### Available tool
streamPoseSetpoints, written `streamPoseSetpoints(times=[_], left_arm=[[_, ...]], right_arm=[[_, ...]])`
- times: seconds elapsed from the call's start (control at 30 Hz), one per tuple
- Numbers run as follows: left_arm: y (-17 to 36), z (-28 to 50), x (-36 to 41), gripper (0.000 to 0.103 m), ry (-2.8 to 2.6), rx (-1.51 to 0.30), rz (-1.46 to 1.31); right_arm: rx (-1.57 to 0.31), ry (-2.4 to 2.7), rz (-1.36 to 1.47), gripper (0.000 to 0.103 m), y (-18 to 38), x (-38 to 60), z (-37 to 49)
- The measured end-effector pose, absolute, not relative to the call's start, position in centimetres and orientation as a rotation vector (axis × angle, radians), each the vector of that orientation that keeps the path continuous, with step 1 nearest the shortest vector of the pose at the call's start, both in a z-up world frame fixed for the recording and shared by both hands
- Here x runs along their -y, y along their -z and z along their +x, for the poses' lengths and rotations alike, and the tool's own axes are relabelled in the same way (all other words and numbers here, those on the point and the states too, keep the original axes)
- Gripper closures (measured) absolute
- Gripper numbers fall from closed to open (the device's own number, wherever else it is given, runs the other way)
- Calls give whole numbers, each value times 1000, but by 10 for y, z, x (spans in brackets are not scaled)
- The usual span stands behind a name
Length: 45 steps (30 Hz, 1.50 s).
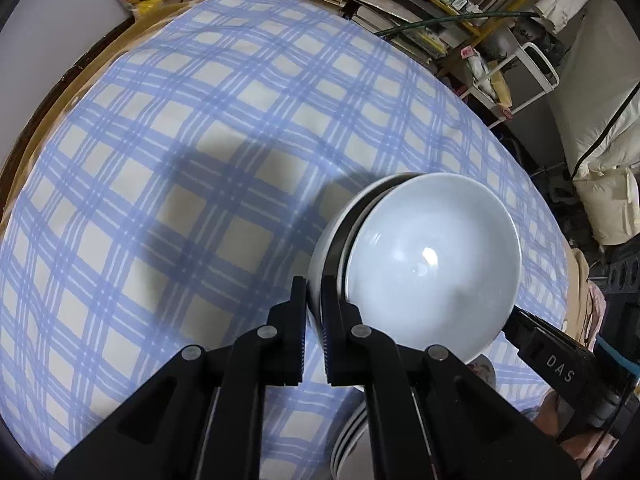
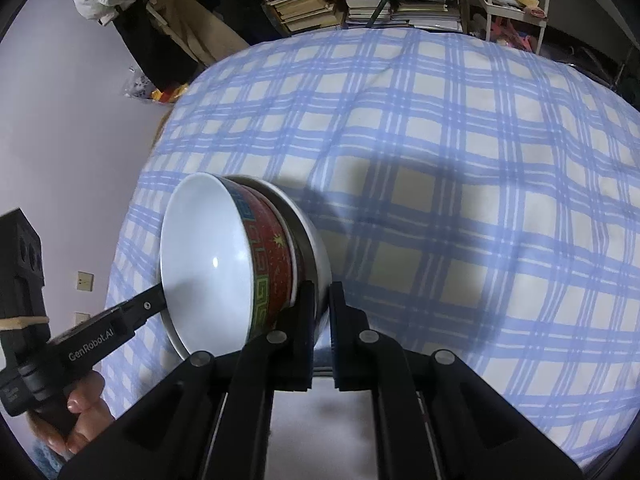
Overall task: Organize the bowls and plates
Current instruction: 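Lift the bowl stack with both tools and carry it over the cherry plates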
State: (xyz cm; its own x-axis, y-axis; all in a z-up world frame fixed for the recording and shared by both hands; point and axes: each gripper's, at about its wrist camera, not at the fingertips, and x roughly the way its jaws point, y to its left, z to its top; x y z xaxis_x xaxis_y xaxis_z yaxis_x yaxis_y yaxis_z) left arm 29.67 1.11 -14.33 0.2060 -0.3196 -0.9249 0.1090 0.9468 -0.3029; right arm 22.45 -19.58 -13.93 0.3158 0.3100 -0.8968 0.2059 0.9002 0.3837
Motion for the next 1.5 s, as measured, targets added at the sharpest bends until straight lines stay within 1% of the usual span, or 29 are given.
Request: streamPoseSetpoints(times=[0.2, 0.4, 0.67, 0.8, 1.0, 1.3, 1.5], left_arm=[[133, 295, -6, 98, 286, -1307, -166], [103, 288, -1, 98, 294, -1262, -133], [81, 262, 0, 98, 311, -1243, -156], [76, 243, 3, 98, 308, -1247, -165], [89, 209, 12, 98, 321, -1273, -163], [130, 167, 28, 99, 317, -1349, -165], [132, 152, 29, 99, 321, -1336, -107]], right_arm=[[-1261, -71, 452, 94, 128, 192, 225], [-1258, -71, 474, 94, 111, 195, 221], [-1208, -61, 471, 94, 81, 201, 191], [-1204, -57, 474, 94, 75, 206, 171], [-1211, -26, 466, 94, 81, 216, 132], [-1260, 44, 465, 94, 109, 228, 88], [-1285, 21, 470, 94, 118, 229, 75]])
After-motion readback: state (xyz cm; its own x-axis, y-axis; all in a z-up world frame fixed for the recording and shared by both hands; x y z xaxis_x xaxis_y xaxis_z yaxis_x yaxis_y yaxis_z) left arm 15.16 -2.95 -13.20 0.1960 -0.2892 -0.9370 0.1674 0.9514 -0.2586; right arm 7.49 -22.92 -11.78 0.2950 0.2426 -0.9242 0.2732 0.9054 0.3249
